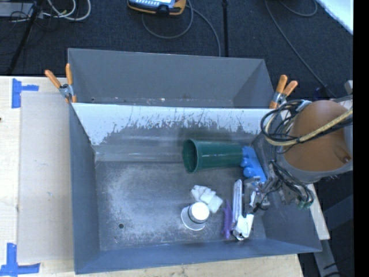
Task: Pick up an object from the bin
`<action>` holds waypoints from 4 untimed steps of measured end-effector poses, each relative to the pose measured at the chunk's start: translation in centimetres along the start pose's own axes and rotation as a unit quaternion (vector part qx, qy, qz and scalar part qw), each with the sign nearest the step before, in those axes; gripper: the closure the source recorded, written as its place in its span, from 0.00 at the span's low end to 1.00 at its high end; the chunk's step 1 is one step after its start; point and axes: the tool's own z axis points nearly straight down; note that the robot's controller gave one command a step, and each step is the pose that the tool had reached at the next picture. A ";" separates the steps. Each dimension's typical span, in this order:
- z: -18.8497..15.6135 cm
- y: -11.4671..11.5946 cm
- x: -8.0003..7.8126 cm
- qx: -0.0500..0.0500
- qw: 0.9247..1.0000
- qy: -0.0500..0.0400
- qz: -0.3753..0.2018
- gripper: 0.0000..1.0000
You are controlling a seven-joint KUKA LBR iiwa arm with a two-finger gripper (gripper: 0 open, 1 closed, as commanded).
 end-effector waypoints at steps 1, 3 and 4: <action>-2.1 1.9 0.5 0.005 0.999 -0.015 -0.047 0.00; 6.6 5.3 0.5 0.003 0.992 -0.014 -0.126 0.00; 6.6 7.1 -0.1 0.002 1.000 -0.009 -0.020 0.00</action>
Offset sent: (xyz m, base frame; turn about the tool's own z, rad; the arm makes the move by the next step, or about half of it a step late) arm -0.0014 0.0547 -0.0691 -0.3370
